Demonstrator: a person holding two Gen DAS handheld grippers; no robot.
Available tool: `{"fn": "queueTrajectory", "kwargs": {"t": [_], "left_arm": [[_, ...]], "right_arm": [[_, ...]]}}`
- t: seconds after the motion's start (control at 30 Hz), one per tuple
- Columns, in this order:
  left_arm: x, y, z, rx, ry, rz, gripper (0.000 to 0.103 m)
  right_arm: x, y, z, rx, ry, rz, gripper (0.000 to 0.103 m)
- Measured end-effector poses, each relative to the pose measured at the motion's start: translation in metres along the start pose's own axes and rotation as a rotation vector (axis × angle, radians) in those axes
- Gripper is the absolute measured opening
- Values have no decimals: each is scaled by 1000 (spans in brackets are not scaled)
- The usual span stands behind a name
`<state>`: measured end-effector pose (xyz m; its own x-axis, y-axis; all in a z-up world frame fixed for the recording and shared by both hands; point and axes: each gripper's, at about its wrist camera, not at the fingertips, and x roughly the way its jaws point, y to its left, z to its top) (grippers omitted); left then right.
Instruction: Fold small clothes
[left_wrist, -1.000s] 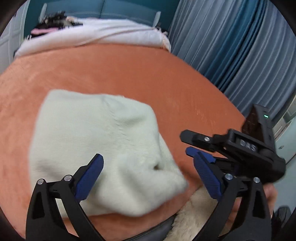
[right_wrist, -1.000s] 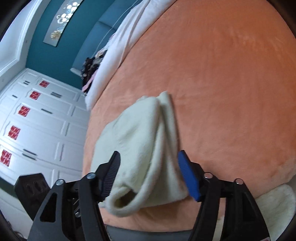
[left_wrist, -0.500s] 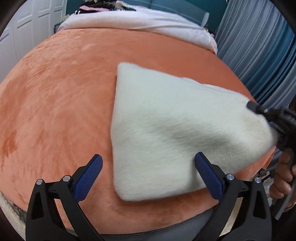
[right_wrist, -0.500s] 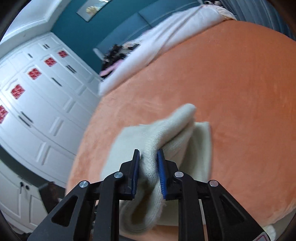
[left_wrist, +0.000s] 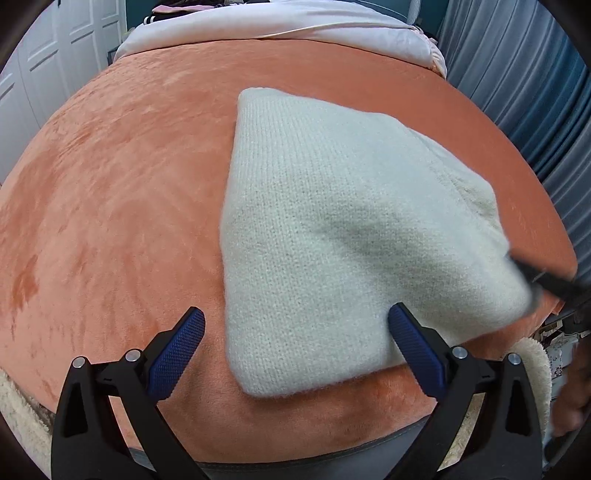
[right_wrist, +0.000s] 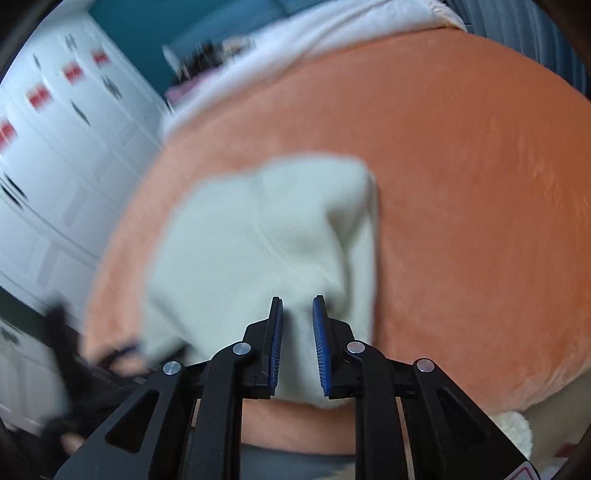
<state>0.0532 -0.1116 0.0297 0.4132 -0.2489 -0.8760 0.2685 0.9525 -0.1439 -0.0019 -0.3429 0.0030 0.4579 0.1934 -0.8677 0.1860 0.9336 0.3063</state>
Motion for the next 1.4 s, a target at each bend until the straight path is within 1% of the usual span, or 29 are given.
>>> {"fn": "queueTrajectory", "kwargs": {"t": [0.03, 0.1, 0.17, 0.23, 0.3, 0.33, 0.4, 0.43, 0.47, 0.53, 0.57, 0.63, 0.7, 0.73, 0.8, 0.83, 0.87, 0.93, 0.97, 1.0, 1.07, 1.1, 1.13, 1.17, 1.27, 1.3, 1.33, 1.37, 1.4], "left_arm": [[-1, 0, 1, 2, 8, 2, 97], [-5, -1, 2, 8, 18, 9, 97], [-13, 1, 4, 1, 13, 3, 97], [-24, 3, 8, -8, -13, -21, 97], [-34, 1, 14, 5, -51, -11, 97], [-36, -1, 16, 17, -60, -3, 97], [-35, -5, 20, 43, -66, 28, 97], [-32, -7, 22, 59, -63, 52, 97], [-28, -8, 23, 69, -54, 69, 97], [-18, -8, 24, 76, -28, 89, 97], [-15, -7, 24, 78, -17, 100, 97], [-9, -6, 24, 80, -3, 109, 97], [-6, -4, 24, 68, 3, 110, 97], [-6, -3, 24, 64, 4, 107, 97], [-5, -3, 25, 59, 10, 104, 97], [-5, -2, 26, 56, 14, 101, 97], [-5, -1, 28, 48, 18, 92, 97], [-9, 4, 35, 12, 12, 49, 97], [-10, 7, 39, -13, 3, 26, 98], [-11, 11, 44, -39, -5, 8, 98], [-7, 19, 54, -83, 1, -5, 98], [-5, 21, 57, -96, 6, -9, 98], [-2, 24, 60, -108, 11, -11, 98], [-1, 25, 62, -110, 12, -8, 98], [-1, 20, 64, -69, -8, 18, 98], [-1, 19, 62, -51, -17, 24, 98], [0, 18, 62, -43, -23, 26, 98], [1, 18, 60, -37, -25, 24, 98], [4, 17, 60, -36, -16, 19, 98]], "right_arm": [[2, 1, -2, 3, 1, -9, 15], [-19, 12, 5, 0, -46, -6, 15], [-39, 30, 10, -48, -105, 19, 15], [-49, 47, 15, -106, -124, 44, 15], [-47, 61, 16, -168, -114, 78, 15], [-40, 66, 15, -193, -91, 73, 15], [-14, 69, 11, -220, -21, 17, 15], [-1, 64, 6, -217, 18, -28, 15], [12, 53, 3, -204, 44, -38, 7], [14, 34, 2, -119, 41, 61, 5], [12, 25, 5, -64, 53, 86, 1], [3, 19, 11, -16, 48, 81, 0], [-12, 18, 15, 5, 8, 72, 1], [-18, 15, 18, 18, -14, 81, 4], [-29, 9, 22, 57, -62, 72, 16], [-32, 6, 26, 80, -86, 56, 30], [-31, 3, 29, 98, -105, 48, 49], [-28, -7, 34, 141, -128, 31, 64], [-23, -13, 39, 161, -119, 46, 64], [-14, -15, 44, 178, -101, 81, 64], [4, -17, 47, 197, -64, 124, 64], [13, -16, 52, 183, -41, 124, 61], [20, -12, 58, 156, -24, 128, 32], [21, -7, 65, 142, -23, 143, 11], [-16, 5, 77, 99, -166, 186, 9], [-25, 4, 80, 97, -201, 194, 9], [-25, -2, 81, 105, -210, 210, 9], [-10, -12, 81, 126, -173, 194, 9], [16, -22, 78, 138, -93, 137, 9]]}}
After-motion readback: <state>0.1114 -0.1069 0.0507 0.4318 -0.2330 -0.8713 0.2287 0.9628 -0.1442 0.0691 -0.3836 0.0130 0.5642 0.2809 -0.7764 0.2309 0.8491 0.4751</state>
